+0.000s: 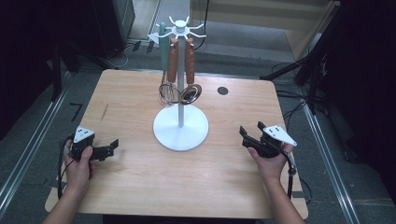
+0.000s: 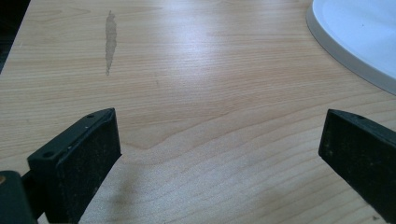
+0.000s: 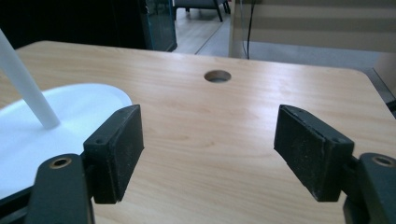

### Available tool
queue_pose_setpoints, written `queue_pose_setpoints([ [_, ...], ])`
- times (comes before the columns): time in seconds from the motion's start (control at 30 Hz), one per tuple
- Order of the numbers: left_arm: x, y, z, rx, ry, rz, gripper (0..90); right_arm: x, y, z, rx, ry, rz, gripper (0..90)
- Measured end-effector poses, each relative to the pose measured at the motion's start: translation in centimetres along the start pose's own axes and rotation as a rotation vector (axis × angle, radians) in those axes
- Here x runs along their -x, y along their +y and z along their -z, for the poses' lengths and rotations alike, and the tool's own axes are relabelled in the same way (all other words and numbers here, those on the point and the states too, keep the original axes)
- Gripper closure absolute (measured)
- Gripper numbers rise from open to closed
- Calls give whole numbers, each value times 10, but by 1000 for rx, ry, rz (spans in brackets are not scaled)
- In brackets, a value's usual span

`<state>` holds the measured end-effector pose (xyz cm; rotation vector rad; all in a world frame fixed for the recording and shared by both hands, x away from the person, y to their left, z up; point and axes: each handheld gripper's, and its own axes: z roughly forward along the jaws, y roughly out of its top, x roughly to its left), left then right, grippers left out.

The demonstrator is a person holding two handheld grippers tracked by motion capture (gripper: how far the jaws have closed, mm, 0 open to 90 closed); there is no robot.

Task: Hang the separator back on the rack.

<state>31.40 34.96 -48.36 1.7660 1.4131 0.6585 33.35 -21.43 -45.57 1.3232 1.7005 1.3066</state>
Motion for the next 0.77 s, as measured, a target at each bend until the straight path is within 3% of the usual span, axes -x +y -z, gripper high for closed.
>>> queue_pose_setpoints([
  [0.13, 0, 0, 0, 1, 1, 1, 0, 8, -11, 3, -14, -32, 3, 248],
  [0.27, 0, 0, 0, 2, 2, -1, 0, 13, -20, 5, -34, -25, -18, 249],
  [0.4, 0, 0, 0, 1, 0, 0, 0, 13, -29, 5, -49, -38, 8, 248],
  [0.47, 0, 0, 0, 2, 2, 1, 0, 13, -31, 5, -58, -44, 21, 246],
  [0.77, 0, 0, -1, -5, -8, 4, 0, 21, -36, 1, -83, -64, -10, 245],
])
